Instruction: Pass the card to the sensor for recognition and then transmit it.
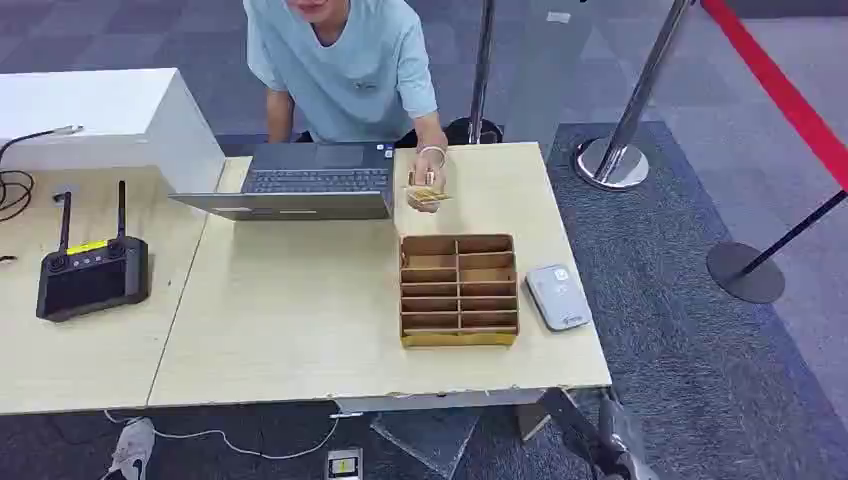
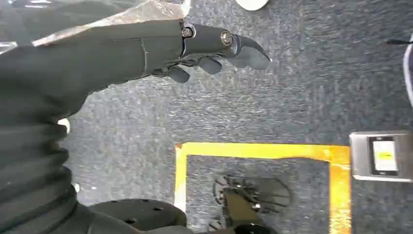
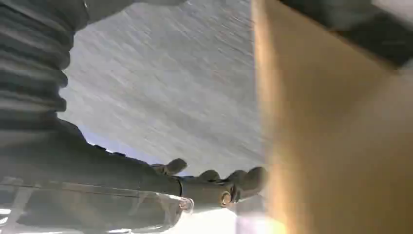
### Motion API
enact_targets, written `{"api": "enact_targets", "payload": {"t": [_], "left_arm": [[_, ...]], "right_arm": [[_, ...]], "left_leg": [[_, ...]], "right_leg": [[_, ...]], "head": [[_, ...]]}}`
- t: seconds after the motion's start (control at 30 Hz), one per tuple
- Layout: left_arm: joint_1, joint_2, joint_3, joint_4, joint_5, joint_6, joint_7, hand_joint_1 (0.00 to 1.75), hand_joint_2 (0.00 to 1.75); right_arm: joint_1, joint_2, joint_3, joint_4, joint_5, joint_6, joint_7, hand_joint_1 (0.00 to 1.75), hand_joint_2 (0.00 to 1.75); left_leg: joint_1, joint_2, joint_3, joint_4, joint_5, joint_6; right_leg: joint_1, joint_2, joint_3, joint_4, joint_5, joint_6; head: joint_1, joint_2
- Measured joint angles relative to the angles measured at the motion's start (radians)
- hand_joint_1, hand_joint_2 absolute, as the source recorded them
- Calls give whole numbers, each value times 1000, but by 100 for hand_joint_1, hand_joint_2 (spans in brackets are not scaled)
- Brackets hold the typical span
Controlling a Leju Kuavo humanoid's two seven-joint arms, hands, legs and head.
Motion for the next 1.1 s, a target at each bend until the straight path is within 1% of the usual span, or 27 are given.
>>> {"api": "enact_targets", "payload": {"t": [0.1,0.13,0.17,0.2,0.23,0.3,0.37,0.4,0.47,0.5,0.53,0.6,0.63,0.67,0.7,0.73,0.8,0.83,0.87,0.97,1.07,1.1], "left_arm": [[2,-3,9,0,6,5,-18,0,175],[1,-4,11,0,7,6,-24,0,175],[-1,-5,14,0,10,6,-35,0,175],[-1,-6,16,0,11,6,-46,0,175],[-1,-6,18,0,12,6,-53,0,175],[2,-6,21,0,12,3,-50,0,175],[2,-6,23,0,13,-2,-33,0,175],[2,-6,26,0,15,-3,-25,0,175],[2,-8,32,0,21,-3,-17,0,175],[2,-8,36,0,22,-2,-14,0,175],[2,-9,37,0,24,2,-8,0,175],[1,-11,40,0,24,5,0,0,175],[2,-12,41,0,22,5,5,0,175],[4,-12,41,0,19,3,5,0,175],[2,-12,41,0,16,-1,5,0,175],[0,-13,41,0,13,-5,1,0,175],[-1,-16,41,0,8,-13,-14,0,175],[1,-17,42,0,7,-13,-20,0,175],[2,-18,42,0,8,-13,-26,0,175],[1,-20,42,0,8,-13,-35,0,175],[1,-23,42,0,9,-13,-36,0,175],[1,-23,43,0,10,-12,-36,0,175]], "right_arm": [[-2,2,-144,-65,17,-2,-42,0,175],[-14,2,-184,-86,18,-3,-49,0,175],[-31,1,-232,-103,17,-3,-42,0,175],[-44,-7,-278,-126,30,-4,-45,0,175],[-55,-8,-310,-147,35,-4,-47,0,175],[-75,-11,-380,-193,19,-4,-65,0,175],[-77,-7,-433,-265,-26,-4,-77,0,175],[-75,-3,-451,-307,-38,-4,-69,0,175],[-62,2,-472,-399,-35,-4,-12,0,175],[-53,2,-475,-436,-25,6,39,0,175],[-44,-9,-469,-454,-20,43,142,0,175],[-22,-53,-408,-452,-72,123,373,0,175],[-12,-75,-366,-446,-122,128,450,0,175],[-10,-92,-328,-434,-166,128,474,0,175],[-9,-111,-287,-417,-219,120,459,0,175],[-9,-124,-258,-402,-280,105,428,0,175],[-17,-149,-212,-359,-411,51,347,0,175],[-21,-164,-198,-346,-449,30,316,0,175],[-24,-174,-190,-339,-460,17,297,0,175],[-29,-208,-169,-332,-449,6,274,0,175],[-25,-221,-165,-369,-422,5,274,0,175],[-18,-224,-164,-405,-397,5,287,0,175]], "left_leg": [[0,5,-5,-1,3,-2],[1,7,-4,-1,3,-1],[0,8,-3,-1,4,-1],[0,8,-2,-1,6,2],[0,7,-3,-1,8,3],[-1,6,-5,0,10,5],[-2,5,-6,0,12,6],[-2,5,-7,0,12,6],[-2,5,-7,1,12,6],[-2,5,-7,1,12,6],[-2,5,-7,1,11,6],[-2,3,-9,1,11,7],[-2,2,-10,0,11,7],[-2,3,-11,1,11,7],[-2,4,-11,0,11,7],[-2,4,-11,1,11,7],[-2,2,-11,1,12,7],[-2,2,-11,1,12,7],[-2,2,-12,1,12,7],[-2,2,-11,1,12,7],[-2,2,-12,1,12,7],[-2,2,-12,1,12,7]], "right_leg": [[0,4,-6,1,5,-3],[1,6,-6,1,5,-3],[0,6,-6,1,5,-3],[0,5,-6,0,6,-2],[0,4,-6,0,6,-1],[-1,3,-7,0,10,2],[-1,3,-8,0,11,3],[-2,3,-8,0,11,3],[-2,3,-9,0,12,4],[-2,3,-9,0,12,4],[-2,3,-9,0,12,4],[-2,1,-8,0,11,4],[-2,0,-9,0,11,4],[-2,1,-11,0,12,4],[-2,3,-13,0,12,4],[-2,3,-12,0,12,4],[-2,0,-12,0,12,4],[-2,0,-12,0,12,4],[-2,0,-13,0,12,4],[-2,0,-12,0,12,4],[-2,0,-13,0,12,4],[-2,0,-13,0,12,4]], "head": [[-2,0],[-2,0],[-2,0],[-1,0],[0,0],[-1,0],[-1,0],[-1,0],[-1,0],[-1,0],[-1,0],[0,0],[-1,0],[-1,0],[-1,0],[-2,0],[-1,0],[-1,0],[-1,0],[-1,0],[-1,0],[-1,0]]}}
